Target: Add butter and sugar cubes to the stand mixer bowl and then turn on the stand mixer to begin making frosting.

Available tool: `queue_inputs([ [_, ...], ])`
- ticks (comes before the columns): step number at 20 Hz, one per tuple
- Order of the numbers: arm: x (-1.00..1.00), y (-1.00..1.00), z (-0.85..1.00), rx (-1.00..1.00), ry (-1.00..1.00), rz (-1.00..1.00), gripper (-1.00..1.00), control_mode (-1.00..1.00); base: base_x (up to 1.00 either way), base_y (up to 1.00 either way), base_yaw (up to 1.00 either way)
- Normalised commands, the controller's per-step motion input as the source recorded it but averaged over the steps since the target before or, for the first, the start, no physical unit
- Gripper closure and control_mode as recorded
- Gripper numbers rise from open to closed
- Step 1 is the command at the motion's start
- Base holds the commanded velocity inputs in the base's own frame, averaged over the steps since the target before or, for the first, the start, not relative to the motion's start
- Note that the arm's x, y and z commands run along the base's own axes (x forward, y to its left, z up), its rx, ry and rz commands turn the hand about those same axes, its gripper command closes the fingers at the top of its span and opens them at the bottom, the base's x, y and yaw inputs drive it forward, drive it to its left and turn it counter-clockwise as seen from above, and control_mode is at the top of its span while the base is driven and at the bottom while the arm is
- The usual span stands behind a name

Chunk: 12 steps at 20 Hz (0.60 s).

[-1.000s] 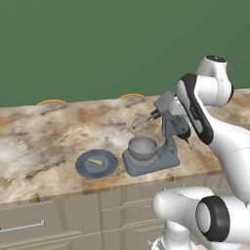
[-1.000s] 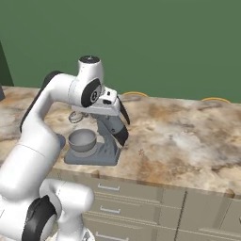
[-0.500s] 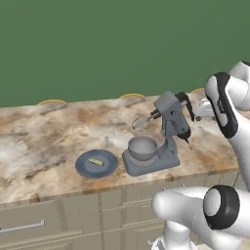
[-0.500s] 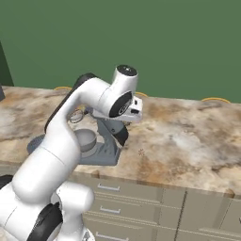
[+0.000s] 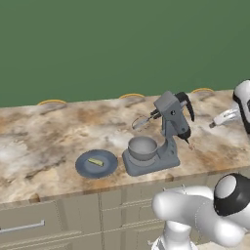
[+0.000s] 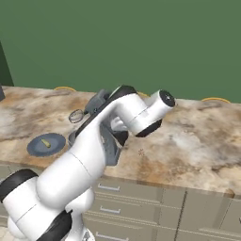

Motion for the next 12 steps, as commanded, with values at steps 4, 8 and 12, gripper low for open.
queue_inputs([
  [4,0.0,-0.17,-0.39,0.12,-0.26,0.27,-1.0,-1.0,0.0,0.0,0.0],
  [8,0.01,-0.21,-0.31,0.02,-0.24,0.17,-1.0,-1.0,0.0,0.0,0.0],
  [12,0.09,-0.3,-0.23,0.0,-0.16,0.17,-1.0,-1.0,0.0,0.0,0.0],
])
